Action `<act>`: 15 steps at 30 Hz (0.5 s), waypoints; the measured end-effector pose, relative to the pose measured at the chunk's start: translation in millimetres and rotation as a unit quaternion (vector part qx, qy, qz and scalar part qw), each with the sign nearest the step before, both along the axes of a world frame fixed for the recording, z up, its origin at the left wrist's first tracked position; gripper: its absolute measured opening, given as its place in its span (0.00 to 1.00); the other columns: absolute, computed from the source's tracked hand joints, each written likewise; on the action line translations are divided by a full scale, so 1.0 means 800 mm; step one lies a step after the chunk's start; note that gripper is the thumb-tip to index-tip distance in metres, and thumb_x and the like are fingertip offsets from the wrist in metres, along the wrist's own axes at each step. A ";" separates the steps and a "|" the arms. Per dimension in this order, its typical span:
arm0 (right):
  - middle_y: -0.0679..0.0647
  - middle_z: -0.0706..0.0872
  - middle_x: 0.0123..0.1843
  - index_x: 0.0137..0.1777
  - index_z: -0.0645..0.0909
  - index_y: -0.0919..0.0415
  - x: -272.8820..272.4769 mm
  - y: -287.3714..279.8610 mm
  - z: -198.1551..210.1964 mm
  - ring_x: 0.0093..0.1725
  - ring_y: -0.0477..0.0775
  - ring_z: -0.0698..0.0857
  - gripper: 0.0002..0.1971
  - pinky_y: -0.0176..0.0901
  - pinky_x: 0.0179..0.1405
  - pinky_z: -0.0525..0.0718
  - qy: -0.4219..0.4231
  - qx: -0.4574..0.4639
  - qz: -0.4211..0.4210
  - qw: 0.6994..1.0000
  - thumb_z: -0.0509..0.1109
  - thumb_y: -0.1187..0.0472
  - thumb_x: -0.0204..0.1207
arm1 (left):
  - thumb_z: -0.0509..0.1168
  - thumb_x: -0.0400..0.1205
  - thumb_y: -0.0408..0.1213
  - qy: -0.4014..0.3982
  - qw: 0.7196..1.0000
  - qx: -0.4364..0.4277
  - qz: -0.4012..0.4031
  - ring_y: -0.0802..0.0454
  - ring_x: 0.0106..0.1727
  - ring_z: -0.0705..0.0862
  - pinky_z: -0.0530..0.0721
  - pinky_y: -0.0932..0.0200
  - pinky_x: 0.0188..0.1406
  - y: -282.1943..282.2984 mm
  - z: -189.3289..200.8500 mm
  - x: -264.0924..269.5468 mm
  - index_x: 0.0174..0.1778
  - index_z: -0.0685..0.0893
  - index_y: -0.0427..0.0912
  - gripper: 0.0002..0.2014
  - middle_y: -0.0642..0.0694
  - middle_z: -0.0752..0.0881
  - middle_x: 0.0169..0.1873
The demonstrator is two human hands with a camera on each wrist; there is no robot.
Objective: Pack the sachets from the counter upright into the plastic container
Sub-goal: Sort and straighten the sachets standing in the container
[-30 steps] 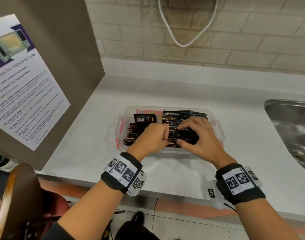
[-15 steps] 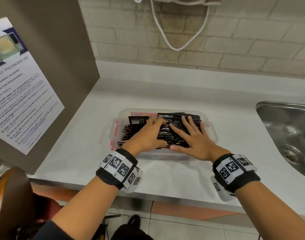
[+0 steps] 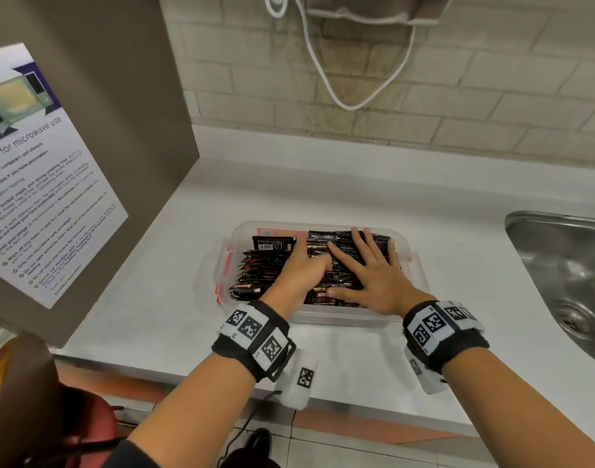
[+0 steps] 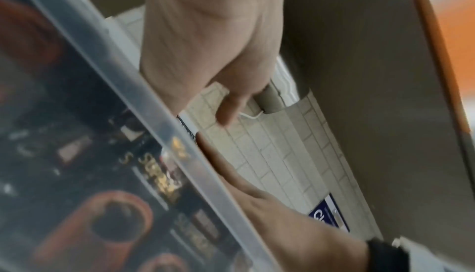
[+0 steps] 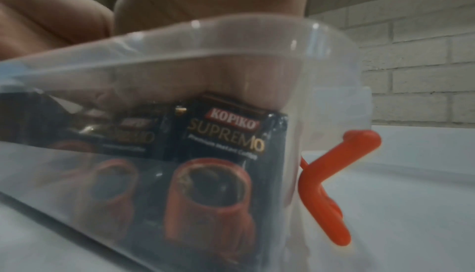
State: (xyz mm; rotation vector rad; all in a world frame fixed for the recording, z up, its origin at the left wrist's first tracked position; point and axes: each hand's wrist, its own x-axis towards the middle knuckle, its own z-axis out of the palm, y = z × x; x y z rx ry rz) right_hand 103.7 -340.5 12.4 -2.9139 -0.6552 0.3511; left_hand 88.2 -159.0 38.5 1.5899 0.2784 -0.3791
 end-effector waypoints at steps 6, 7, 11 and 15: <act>0.49 0.23 0.86 0.82 0.30 0.24 0.001 0.000 -0.006 0.84 0.54 0.22 0.44 0.73 0.79 0.25 -0.016 0.002 -0.004 1.000 0.41 0.16 0.67 | 0.57 0.88 0.60 0.084 0.964 -0.225 0.115 0.45 0.51 0.93 0.91 0.50 0.40 -0.006 -0.007 0.018 0.74 0.78 0.48 0.25 0.41 0.92 0.55; 0.49 0.23 0.86 0.82 0.30 0.24 0.001 0.001 -0.007 0.84 0.54 0.22 0.44 0.73 0.79 0.25 -0.015 -0.001 -0.005 1.000 0.40 0.15 0.67 | 0.55 0.87 0.63 0.086 0.965 -0.225 0.106 0.46 0.48 0.93 0.90 0.52 0.35 -0.005 -0.010 0.019 0.75 0.77 0.50 0.26 0.44 0.93 0.51; 0.48 0.22 0.84 0.81 0.28 0.25 0.001 0.002 -0.008 0.83 0.53 0.21 0.45 0.74 0.79 0.24 -0.011 -0.011 -0.014 1.000 0.37 0.14 0.65 | 0.50 0.86 0.67 0.061 0.980 -0.180 0.066 0.66 0.34 0.90 0.86 0.64 0.23 -0.004 -0.018 0.021 0.82 0.68 0.54 0.31 0.62 0.90 0.36; 0.48 0.22 0.84 0.81 0.28 0.26 0.000 0.002 -0.009 0.83 0.53 0.21 0.46 0.74 0.79 0.24 -0.010 -0.012 -0.014 1.000 0.35 0.14 0.64 | 0.49 0.86 0.69 0.065 0.981 -0.178 0.042 0.63 0.37 0.92 0.87 0.62 0.26 0.000 -0.025 0.025 0.62 0.79 0.63 0.21 0.58 0.93 0.36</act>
